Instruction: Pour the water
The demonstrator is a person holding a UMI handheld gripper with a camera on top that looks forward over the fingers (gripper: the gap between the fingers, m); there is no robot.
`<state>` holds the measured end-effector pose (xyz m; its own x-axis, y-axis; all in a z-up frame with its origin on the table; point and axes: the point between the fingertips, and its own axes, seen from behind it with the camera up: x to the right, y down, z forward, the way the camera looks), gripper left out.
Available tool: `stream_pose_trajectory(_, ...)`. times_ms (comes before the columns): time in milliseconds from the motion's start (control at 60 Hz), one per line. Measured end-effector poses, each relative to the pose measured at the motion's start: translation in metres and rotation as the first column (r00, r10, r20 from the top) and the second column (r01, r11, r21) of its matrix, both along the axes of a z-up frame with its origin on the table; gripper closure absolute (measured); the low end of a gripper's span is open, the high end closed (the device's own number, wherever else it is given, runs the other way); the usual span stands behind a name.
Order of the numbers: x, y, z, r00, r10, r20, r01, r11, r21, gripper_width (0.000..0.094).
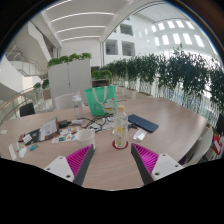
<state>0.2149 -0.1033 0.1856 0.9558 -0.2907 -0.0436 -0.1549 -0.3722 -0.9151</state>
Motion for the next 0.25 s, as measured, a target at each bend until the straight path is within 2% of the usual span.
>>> stream_pose_trajectory(250,-0.067,-0.098,0.068,0.998,-0.013,0.058,0.012,1.000,0.017,0.0109)
